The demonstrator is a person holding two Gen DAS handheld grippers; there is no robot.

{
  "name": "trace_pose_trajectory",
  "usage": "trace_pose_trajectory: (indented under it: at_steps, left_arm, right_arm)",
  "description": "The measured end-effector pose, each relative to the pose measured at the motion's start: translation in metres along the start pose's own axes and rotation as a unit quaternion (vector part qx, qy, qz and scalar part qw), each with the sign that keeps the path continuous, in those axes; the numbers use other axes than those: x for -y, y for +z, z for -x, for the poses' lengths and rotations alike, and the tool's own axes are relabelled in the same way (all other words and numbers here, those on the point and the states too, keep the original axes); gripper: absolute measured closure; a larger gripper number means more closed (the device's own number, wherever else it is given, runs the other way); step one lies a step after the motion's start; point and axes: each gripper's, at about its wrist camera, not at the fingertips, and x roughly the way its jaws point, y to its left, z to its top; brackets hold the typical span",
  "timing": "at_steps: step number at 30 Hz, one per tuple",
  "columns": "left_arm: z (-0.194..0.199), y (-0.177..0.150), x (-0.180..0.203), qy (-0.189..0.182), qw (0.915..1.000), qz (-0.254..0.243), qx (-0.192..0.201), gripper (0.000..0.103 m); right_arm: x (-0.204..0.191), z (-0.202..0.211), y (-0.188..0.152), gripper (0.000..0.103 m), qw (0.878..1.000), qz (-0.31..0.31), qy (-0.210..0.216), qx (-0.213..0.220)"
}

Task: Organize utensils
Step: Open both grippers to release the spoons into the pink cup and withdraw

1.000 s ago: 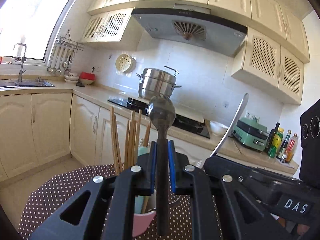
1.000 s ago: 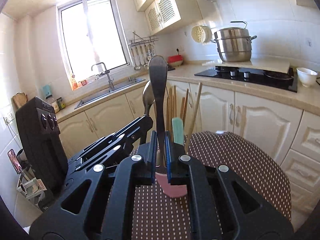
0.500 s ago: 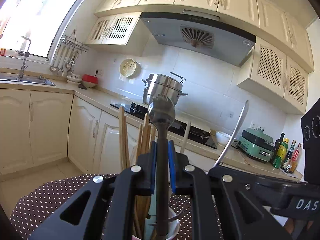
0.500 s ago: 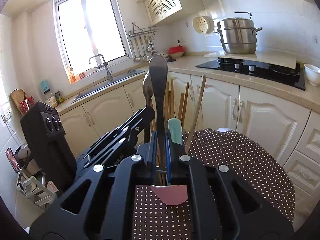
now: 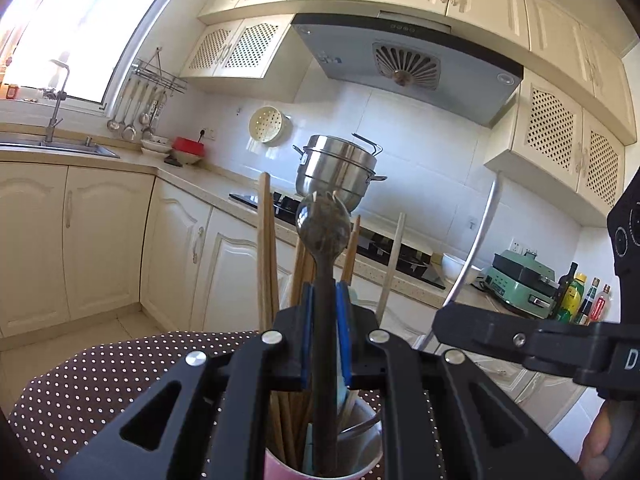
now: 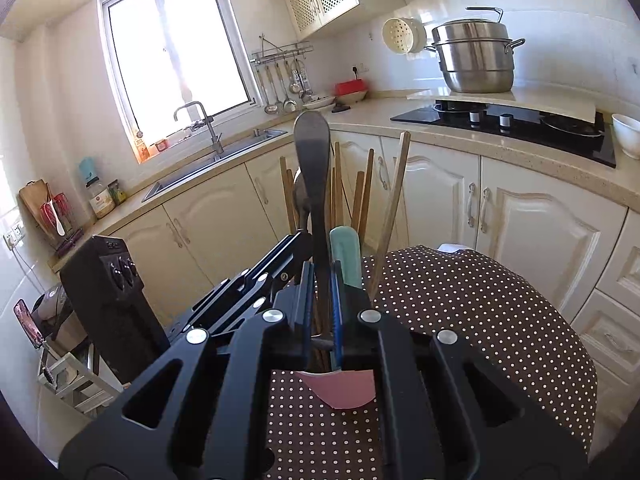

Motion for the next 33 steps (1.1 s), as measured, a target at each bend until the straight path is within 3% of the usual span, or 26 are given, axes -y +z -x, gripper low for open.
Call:
trace_pose_trajectory:
  at_steps: [10,14,33]
  left_arm:
    - [0.002,-0.003,-0.008,-0.003,0.9998,0.017,-0.006,0.091]
    - [0.007,-0.003,-0.011,-0.005,0.9997,0.024,-0.003,0.079]
    - [0.026,-0.001,-0.011,0.017,0.9992,0.014,-0.034,0.071]
  right_arm:
    - [0.0,-0.002,-0.003,0.095,1.0,0.001,-0.003,-0.007]
    - [-0.001,-0.003,-0.004,0.095,1.0,0.002,-0.004,-0.01]
    - [-0.006,-0.013,-0.009,0.095,1.0,-0.002,-0.008,-0.026]
